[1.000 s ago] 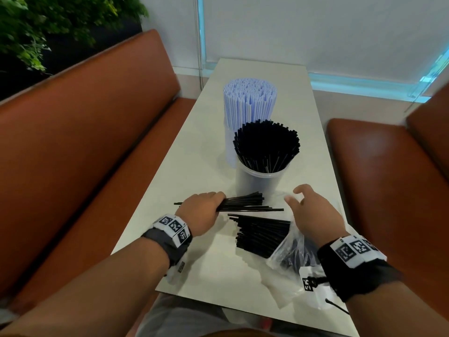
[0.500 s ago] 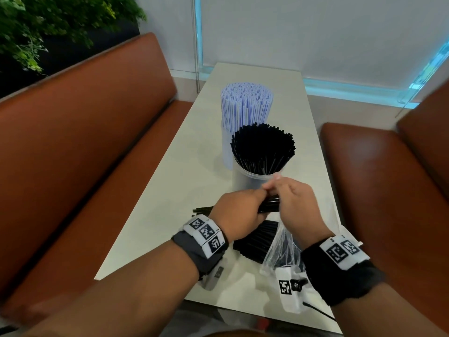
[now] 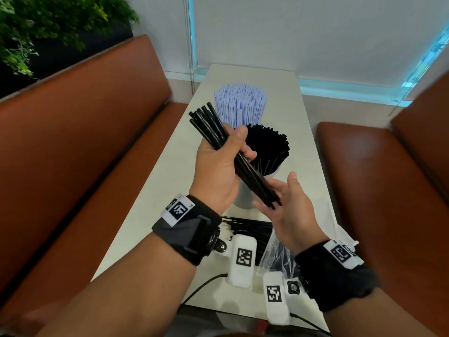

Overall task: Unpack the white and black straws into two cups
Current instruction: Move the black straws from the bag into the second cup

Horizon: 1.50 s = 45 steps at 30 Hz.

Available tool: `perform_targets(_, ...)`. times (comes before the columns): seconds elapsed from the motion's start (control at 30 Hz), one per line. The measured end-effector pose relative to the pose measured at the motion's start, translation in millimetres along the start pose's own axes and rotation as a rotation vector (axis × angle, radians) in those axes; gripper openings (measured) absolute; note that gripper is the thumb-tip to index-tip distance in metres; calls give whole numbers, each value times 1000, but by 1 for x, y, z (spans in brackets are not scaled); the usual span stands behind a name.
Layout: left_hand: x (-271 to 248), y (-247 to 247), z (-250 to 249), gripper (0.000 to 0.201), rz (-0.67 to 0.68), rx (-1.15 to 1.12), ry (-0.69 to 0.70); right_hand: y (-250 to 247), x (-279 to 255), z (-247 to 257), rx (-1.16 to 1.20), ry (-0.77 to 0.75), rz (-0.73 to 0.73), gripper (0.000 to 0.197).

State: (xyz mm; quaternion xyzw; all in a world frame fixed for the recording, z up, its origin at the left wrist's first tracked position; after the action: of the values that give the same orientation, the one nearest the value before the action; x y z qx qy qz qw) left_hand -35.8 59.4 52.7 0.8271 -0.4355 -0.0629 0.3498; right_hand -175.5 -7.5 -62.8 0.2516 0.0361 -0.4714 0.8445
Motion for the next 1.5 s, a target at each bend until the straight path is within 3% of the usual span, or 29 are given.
perform_targets(0.13, -2, 0, 15, 24, -39, -26, -70, 6, -1, -2, 110, 19, 22, 59)
perform_targets(0.23, 2, -11, 13, 27, -104, -62, -59, 2, 0, 6, 4, -30, 54, 56)
perform_targets(0.4, -2, -15, 22, 19, -97, 51, -99, 30, -7, 16, -726, -236, 264, 39)
perform_targets(0.47, -3, -15, 21, 18, -82, 69, -111, 30, -7, 16, -944, -265, 262, 45)
perform_targets(0.63, 0, -13, 11, 7, -34, 29, -103, 27, -2, 15, -1222, -293, 190, 27)
perform_targets(0.8, 1, 1, 4, 16, 69, 233, -91, 29, -1, 13, -1296, -294, 193, 27)
perform_targets(0.97, 28, -9, -32, 12, -23, 257, 41, 19, 9, 40, -1461, -394, 120, 42)
perform_targets(1.07, 47, -9, -26, 13, -17, 289, -72, 5, 25, 57, -1527, -427, -28, 32)
perform_targets(1.17, 63, -12, -15, 14, -72, 270, -160, 2, 41, 54, -1585, -367, -35, 17)
perform_targets(1.33, 79, -25, -24, 12, -243, 171, -31, 8, 53, 46, -1495, -388, 90, 18)
perform_targets(1.5, 84, -33, -37, 13, -317, 147, 136, 10, 53, 44, -1477, -408, 110, 20)
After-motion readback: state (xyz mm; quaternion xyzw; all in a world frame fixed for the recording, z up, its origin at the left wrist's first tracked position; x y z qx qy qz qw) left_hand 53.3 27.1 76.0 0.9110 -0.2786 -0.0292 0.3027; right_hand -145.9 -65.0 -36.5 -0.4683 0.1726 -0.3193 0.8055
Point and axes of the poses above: each hand's wrist, its own x-axis towards the middle knuckle, its own y-axis out of the palm, z = x × y, the point moved 10 cm from there along x, towards the middle knuckle, and after that the axes turned 2 degrees about z, right-handed, at the moved point
